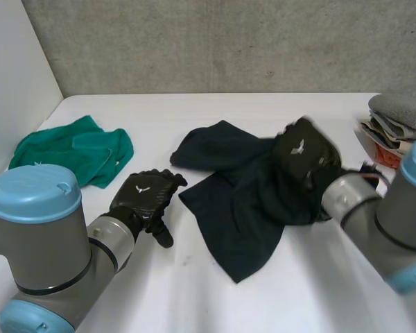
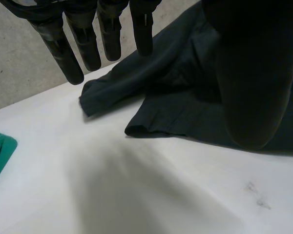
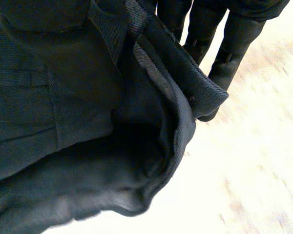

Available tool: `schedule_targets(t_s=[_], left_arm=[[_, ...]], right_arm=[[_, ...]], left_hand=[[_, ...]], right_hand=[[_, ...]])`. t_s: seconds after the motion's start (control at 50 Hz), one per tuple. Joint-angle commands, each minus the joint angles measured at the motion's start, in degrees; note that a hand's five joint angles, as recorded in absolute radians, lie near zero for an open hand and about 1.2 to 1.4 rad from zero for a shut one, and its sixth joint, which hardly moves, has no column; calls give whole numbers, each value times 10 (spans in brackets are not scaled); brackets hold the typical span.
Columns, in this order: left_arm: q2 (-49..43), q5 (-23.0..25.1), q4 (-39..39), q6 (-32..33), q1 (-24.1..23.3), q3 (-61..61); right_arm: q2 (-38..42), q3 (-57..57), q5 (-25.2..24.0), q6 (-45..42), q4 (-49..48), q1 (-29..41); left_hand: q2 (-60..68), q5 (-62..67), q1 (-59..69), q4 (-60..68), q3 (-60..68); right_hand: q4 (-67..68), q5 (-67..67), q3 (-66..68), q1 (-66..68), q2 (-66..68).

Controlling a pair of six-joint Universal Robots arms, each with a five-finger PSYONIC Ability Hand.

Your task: Fold the laundry.

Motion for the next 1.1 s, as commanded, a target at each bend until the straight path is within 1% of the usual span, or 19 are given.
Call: schedule_targets(t_s=[0.02, 0.08, 0.14, 0.16, 0.22, 0.36, 0.44, 0.46, 0.54, 0.62, 0.68, 0.78, 0.86, 0.9, 0.98, 1.0, 1.04, 1.06, 1.1], left_arm=[[2, 2, 6, 1, -16, 4], [-3, 2, 7, 1, -33, 11], [-10, 0, 11, 3, -56, 24], [-13, 0, 13, 4, -62, 27], [-35, -2, 15, 9, -85, 41], [-85, -18, 15, 9, -126, 100], [-116, -43, 15, 10, -137, 135], [-125, -48, 15, 10, -142, 145], [-163, -64, 15, 14, -158, 186], [-205, -69, 15, 23, -164, 225], [-231, -69, 15, 43, -171, 243], [-266, -68, 20, 74, -173, 264], [-290, -68, 33, 94, -172, 279], [-296, -69, 41, 103, -171, 282], [-286, -69, 57, 107, -170, 282], [-282, -69, 63, 106, -170, 282], [-253, -74, 75, 104, -168, 281], [-239, -77, 77, 104, -166, 280], [-198, -82, 79, 99, -158, 274]], right_arm=[[118, -120, 97, 52, 13, -24], [140, -142, 134, 28, 43, -42], [145, -149, 149, 29, 58, -48], [143, -150, 151, 37, 57, -50], [130, -152, 155, 67, 63, -59], [58, -134, 130, 112, 105, -93], [4, -115, 54, 110, 176, -114], [-14, -107, 19, 108, 201, -123], [-49, -88, -46, 103, 231, -146], [-56, -69, -77, 102, 234, -167], [-49, -60, -81, 99, 230, -167], [22, -58, -69, 76, 187, -165], [65, -65, -39, 61, 157, -165], [76, -67, -25, 58, 151, -165], [98, -73, -5, 41, 135, -165], [102, -77, -1, 41, 124, -167], [100, -79, 2, 43, 111, -168], [99, -79, 3, 45, 106, -168], [95, -81, 6, 47, 95, -168]], left_hand=[[27, 24, 25, 24, 28], [27, 24, 25, 24, 28], [27, 24, 25, 24, 28], [28, 26, 27, 26, 29], [32, 29, 30, 29, 33], [33, 31, 32, 31, 34], [33, 31, 32, 31, 34], [33, 31, 32, 31, 34], [35, 33, 34, 33, 36], [38, 36, 37, 36, 39], [42, 40, 40, 40, 43], [69, 66, 67, 66, 70], [149, 147, 148, 147, 150], [272, 270, 270, 270, 273], [568, 566, 566, 566, 569], [603, 601, 602, 601, 604], [627, 625, 626, 625, 628], [627, 625, 626, 625, 628], [627, 625, 626, 625, 628]], right_hand=[[122, 144, 143, 176, 132], [122, 144, 143, 176, 132], [-241, -218, -220, -187, -231], [-492, -470, -471, -438, -482], [-578, -556, -557, -524, -568], [-578, -556, -557, -524, -568], [-578, -556, -557, -524, -568], [-578, -556, -557, -524, -568], [-559, -536, -538, -505, -549], [-538, -516, -518, -484, -529], [-537, -514, -516, -483, -527], [-520, -498, -499, -466, -510], [-517, -494, -496, -463, -507], [-501, -479, -481, -448, -492], [-298, -276, -278, -244, -288], [-138, -116, -117, -84, -128], [73, 95, 94, 127, 83], [122, 144, 142, 176, 131], [122, 144, 143, 176, 132]])
